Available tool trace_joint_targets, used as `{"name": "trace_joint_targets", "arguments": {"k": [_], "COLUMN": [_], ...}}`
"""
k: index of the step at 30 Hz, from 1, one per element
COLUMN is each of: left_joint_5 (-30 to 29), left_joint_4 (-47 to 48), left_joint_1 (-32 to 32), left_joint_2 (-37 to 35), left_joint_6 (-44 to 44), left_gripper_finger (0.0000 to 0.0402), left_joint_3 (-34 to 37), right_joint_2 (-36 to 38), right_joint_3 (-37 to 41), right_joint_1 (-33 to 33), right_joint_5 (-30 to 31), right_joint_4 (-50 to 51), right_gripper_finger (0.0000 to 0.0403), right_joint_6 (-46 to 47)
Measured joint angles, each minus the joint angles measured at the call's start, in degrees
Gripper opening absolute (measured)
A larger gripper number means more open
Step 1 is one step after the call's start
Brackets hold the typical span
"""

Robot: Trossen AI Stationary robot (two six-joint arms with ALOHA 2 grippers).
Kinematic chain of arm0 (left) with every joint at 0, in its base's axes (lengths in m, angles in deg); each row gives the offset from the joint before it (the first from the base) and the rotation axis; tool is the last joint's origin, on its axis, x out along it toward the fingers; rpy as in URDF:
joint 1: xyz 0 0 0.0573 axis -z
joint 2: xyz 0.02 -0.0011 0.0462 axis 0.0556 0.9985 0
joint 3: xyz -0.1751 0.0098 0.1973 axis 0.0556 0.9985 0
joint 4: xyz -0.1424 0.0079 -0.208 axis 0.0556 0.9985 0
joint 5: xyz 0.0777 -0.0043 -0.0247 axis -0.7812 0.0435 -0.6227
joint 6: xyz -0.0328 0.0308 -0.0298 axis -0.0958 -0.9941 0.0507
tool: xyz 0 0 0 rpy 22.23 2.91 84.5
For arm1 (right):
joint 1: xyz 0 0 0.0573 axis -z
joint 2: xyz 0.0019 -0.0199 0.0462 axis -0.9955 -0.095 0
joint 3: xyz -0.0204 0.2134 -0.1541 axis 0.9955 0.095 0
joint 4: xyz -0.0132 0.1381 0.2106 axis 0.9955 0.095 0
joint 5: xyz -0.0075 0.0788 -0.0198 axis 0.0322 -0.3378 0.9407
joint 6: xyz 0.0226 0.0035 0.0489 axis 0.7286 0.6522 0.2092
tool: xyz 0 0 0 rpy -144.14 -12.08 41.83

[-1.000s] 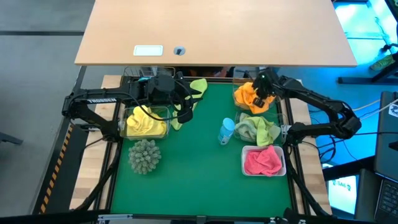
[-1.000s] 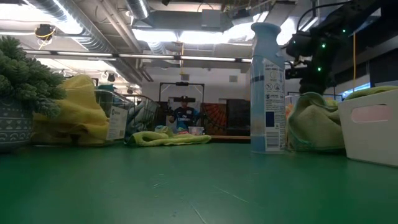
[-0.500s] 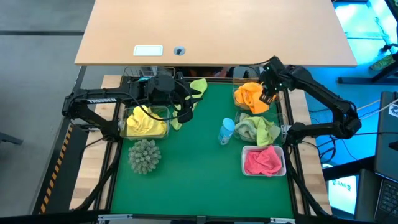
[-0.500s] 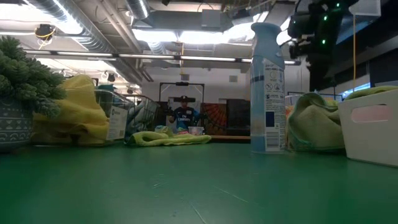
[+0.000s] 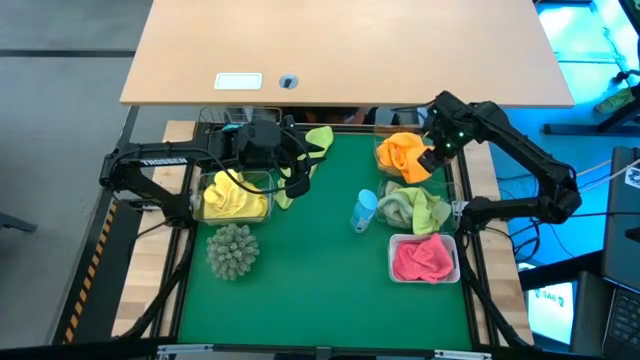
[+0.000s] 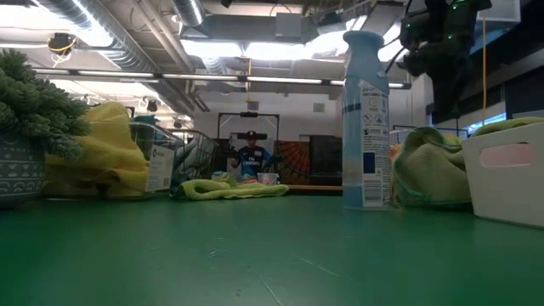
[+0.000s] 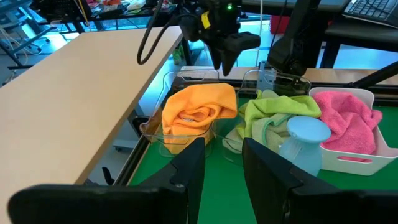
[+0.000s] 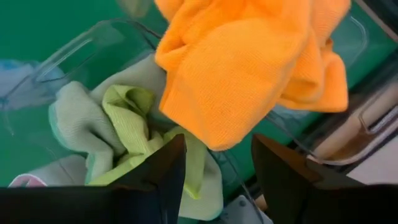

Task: Sort microfiber towel by color & place in baskets
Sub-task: Put the orange microfiber towel into the top right transparent bin

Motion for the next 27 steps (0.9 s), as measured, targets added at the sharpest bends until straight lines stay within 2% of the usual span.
{"name": "trace_joint_targets", "arguments": {"k": [9, 14, 21, 27], "left_joint_5": [0.0, 0.6, 0.7, 0.7], "left_joint_4": [0.0, 0.0, 0.0, 0.0], "left_joint_1": [0.0, 0.1, 0.3, 0.3], "left_joint_2": [0.0, 0.0, 0.0, 0.0], "left_joint_6": [0.0, 0.0, 0.0, 0.0], "left_gripper_finger": [0.0102, 0.0102, 0.0102, 0.0102], "left_joint_3": [0.0, 0.0, 0.0, 0.0], "right_joint_2": [0.0, 0.0, 0.0, 0.0], "right_joint_3": [0.3, 5.0, 14.1, 16.8], "right_joint_1": [0.0, 0.0, 0.0, 0.0], "right_joint_5": [0.6, 0.7, 0.6, 0.6], "right_joint_4": [0.1, -1.2, -12.3, -18.0], "right_gripper_finger": [0.0182, 0.0182, 0.0182, 0.0176], "right_joint_6": [4.4, 5.8, 6.0, 6.1]}}
